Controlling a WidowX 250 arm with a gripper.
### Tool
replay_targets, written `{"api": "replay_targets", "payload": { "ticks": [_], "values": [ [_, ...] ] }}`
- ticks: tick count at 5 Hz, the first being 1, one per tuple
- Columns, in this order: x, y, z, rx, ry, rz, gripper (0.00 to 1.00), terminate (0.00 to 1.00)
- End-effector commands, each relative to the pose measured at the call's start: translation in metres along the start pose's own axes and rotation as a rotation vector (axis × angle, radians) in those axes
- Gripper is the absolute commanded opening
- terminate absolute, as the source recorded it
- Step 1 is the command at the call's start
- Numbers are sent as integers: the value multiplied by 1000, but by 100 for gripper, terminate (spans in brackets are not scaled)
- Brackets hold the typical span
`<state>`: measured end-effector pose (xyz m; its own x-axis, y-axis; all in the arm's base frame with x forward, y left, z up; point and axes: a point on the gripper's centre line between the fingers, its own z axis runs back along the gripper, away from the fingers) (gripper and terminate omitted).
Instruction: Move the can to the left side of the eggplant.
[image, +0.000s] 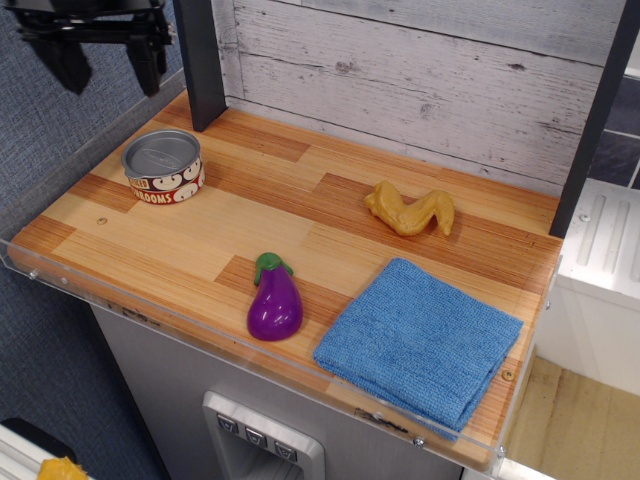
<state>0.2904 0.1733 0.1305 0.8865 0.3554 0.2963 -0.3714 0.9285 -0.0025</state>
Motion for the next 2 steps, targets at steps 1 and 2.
{"api": "replay_targets", "payload": {
  "ticks": [1,2],
  "values": [
    [62,-6,-47,-48,-123,-132,100,0],
    [77,-8,-68,-22,-132,-127,100,0]
  ]
}}
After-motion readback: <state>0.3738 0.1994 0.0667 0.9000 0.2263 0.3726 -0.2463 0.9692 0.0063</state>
